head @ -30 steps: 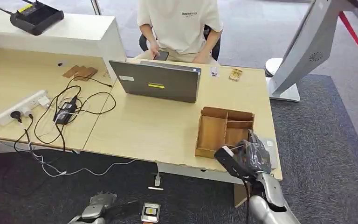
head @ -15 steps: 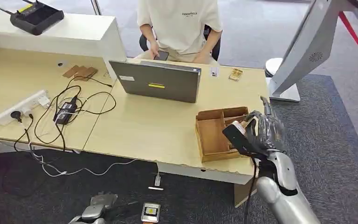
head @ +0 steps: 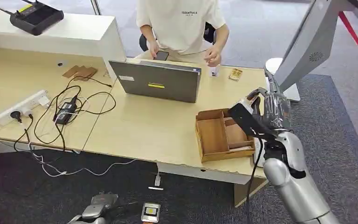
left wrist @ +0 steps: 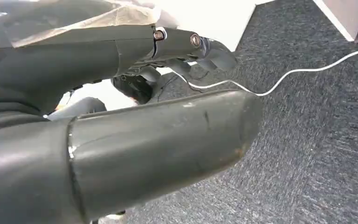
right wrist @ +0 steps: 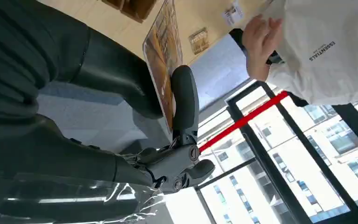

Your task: Pass the card to the sensor for recognition and then transmit it.

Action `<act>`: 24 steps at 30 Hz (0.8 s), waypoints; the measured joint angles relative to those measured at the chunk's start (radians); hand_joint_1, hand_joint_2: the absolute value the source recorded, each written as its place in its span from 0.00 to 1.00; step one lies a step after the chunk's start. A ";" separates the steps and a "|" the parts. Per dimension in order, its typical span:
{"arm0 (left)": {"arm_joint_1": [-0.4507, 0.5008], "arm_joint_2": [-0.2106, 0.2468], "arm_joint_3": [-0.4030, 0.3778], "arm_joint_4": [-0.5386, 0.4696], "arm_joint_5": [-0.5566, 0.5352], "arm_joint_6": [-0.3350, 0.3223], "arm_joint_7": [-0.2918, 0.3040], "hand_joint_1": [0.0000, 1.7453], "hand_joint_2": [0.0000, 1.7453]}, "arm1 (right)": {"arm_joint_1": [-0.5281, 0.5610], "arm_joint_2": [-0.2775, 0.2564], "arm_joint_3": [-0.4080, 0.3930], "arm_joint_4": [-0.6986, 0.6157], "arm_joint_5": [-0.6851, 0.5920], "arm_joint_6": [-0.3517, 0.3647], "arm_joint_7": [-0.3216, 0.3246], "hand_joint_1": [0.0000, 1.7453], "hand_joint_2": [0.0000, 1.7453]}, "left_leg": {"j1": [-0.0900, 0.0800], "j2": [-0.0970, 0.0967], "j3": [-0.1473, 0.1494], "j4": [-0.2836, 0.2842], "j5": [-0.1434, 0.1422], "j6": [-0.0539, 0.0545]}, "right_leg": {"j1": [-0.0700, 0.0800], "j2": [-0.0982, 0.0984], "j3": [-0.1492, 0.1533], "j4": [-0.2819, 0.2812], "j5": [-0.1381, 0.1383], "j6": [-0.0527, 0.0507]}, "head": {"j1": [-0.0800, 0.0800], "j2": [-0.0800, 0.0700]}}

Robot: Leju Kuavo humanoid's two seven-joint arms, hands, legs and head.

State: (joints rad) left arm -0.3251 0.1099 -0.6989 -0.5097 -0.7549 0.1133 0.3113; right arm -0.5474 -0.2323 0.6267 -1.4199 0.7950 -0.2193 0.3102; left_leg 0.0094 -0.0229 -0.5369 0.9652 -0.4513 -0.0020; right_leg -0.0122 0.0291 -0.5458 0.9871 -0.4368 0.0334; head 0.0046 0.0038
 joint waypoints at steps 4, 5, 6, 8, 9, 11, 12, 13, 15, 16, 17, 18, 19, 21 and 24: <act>-0.014 -0.005 -0.004 0.000 -0.001 -0.008 0.000 0.00 0.00 | -0.077 0.022 0.012 0.076 -0.041 0.000 -0.032 1.00 1.00 | 0.000 0.000 0.000 0.000 0.000 0.000 | 0.000 0.000 0.000 0.000 0.000 0.000 | 0.000 0.000; -0.018 -0.007 -0.008 0.000 -0.002 -0.009 -0.001 0.00 0.00 | -0.100 0.030 0.017 0.101 -0.045 -0.001 -0.038 1.00 1.00 | 0.000 0.000 0.000 0.000 0.000 0.000 | 0.000 0.000 0.000 0.000 0.000 0.000 | 0.000 0.000; -0.022 -0.010 -0.010 0.000 -0.002 -0.009 -0.004 0.00 0.00 | -0.127 0.037 0.021 0.129 -0.051 -0.002 -0.043 1.00 1.00 | 0.000 0.000 0.000 0.000 0.000 0.000 | 0.000 0.000 0.000 0.000 0.000 0.000 | 0.000 0.000; -0.029 -0.014 -0.014 0.000 -0.003 -0.009 -0.008 0.00 0.00 | -0.169 0.050 0.029 0.174 -0.064 -0.006 -0.050 1.00 1.00 | 0.000 -0.001 -0.001 0.000 0.000 0.000 | 0.000 0.000 0.000 0.000 0.000 0.000 | 0.000 0.000; -0.032 -0.016 -0.018 0.000 -0.003 -0.009 -0.010 0.00 0.00 | -0.192 0.058 0.033 0.200 -0.071 -0.010 -0.053 1.00 1.00 | 0.000 -0.001 -0.001 0.000 0.000 0.000 | 0.000 0.000 0.000 0.000 0.000 0.000 | 0.000 0.000; -0.040 -0.020 -0.023 0.001 -0.003 -0.010 -0.011 0.00 0.00 | -0.243 0.076 0.040 0.257 -0.073 -0.023 -0.058 1.00 1.00 | 0.000 -0.001 -0.002 0.000 0.000 0.000 | 0.000 0.000 -0.001 0.001 0.000 0.000 | 0.000 0.000; -0.044 -0.022 -0.026 0.002 -0.003 -0.010 -0.011 0.00 0.00 | -0.267 0.082 0.043 0.283 -0.071 -0.028 -0.058 1.00 1.00 | 0.000 -0.001 -0.002 0.000 0.000 0.000 | 0.000 0.000 -0.001 0.001 0.000 0.000 | 0.000 0.000; -0.049 -0.024 -0.029 0.003 -0.003 -0.013 -0.013 0.00 0.00 | -0.303 0.095 0.048 0.329 -0.066 -0.037 -0.060 1.00 1.00 | 0.000 -0.001 -0.002 0.000 0.000 0.000 | 0.000 0.000 -0.001 0.001 0.000 0.000 | 0.000 0.000; -0.053 -0.027 -0.035 0.005 -0.003 -0.016 -0.016 0.00 0.00 | -0.345 0.113 0.055 0.390 -0.063 -0.045 -0.063 1.00 1.00 | 0.000 -0.001 -0.002 0.000 0.000 0.000 | 0.000 0.000 -0.001 0.001 0.000 0.000 | 0.000 0.000; -0.055 -0.029 -0.037 0.006 -0.002 -0.016 -0.016 0.00 0.00 | -0.366 0.122 0.059 0.422 -0.065 -0.049 -0.065 1.00 1.00 | 0.000 -0.001 -0.002 0.000 0.000 0.000 | 0.000 0.000 -0.001 0.001 0.000 0.000 | 0.000 0.000; -0.056 -0.032 -0.040 0.007 -0.002 -0.016 -0.016 0.00 0.00 | -0.386 0.135 0.062 0.458 -0.075 -0.056 -0.073 1.00 1.00 | 0.000 -0.001 -0.002 0.000 0.000 0.000 | 0.000 0.000 -0.001 0.001 0.000 0.000 | 0.000 0.000; -0.057 -0.032 -0.042 0.008 0.000 -0.016 -0.016 0.00 0.00 | -0.400 0.141 0.064 0.489 -0.089 -0.066 -0.080 1.00 1.00 | 0.000 -0.001 -0.002 0.000 0.000 0.000 | 0.000 0.000 -0.002 0.001 0.000 0.000 | 0.000 0.000; -0.058 -0.034 -0.044 0.009 0.001 -0.016 -0.018 0.00 0.00 | -0.417 0.148 0.066 0.515 -0.101 -0.076 -0.084 1.00 1.00 | 0.000 -0.001 -0.002 0.000 0.000 0.000 | 0.000 0.000 -0.002 0.001 0.000 0.000 | 0.000 0.000; -0.060 -0.037 -0.049 0.011 0.002 -0.016 -0.018 0.00 0.00 | -0.448 0.161 0.067 0.570 -0.119 -0.087 -0.083 1.00 1.00 | 0.000 -0.001 -0.002 0.000 0.000 0.000 | 0.000 0.000 -0.002 0.001 0.000 0.000 | 0.000 0.000; -0.062 -0.041 -0.053 0.015 0.001 -0.016 -0.022 0.00 0.00 | -0.485 0.172 0.068 0.640 -0.122 -0.091 -0.069 1.00 1.00 | 0.000 -0.001 -0.002 0.000 0.000 0.000 | 0.000 0.000 -0.002 0.000 0.000 0.000 | 0.000 0.000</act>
State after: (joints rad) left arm -0.3868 0.0690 -0.7515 -0.4951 -0.7538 0.0977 0.2895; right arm -1.0322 -0.0599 0.6951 -0.7794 0.6725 -0.3101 0.2415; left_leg 0.0094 -0.0241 -0.5389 0.9656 -0.4509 -0.0022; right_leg -0.0122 0.0288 -0.5478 0.9875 -0.4366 0.0334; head 0.0046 0.0038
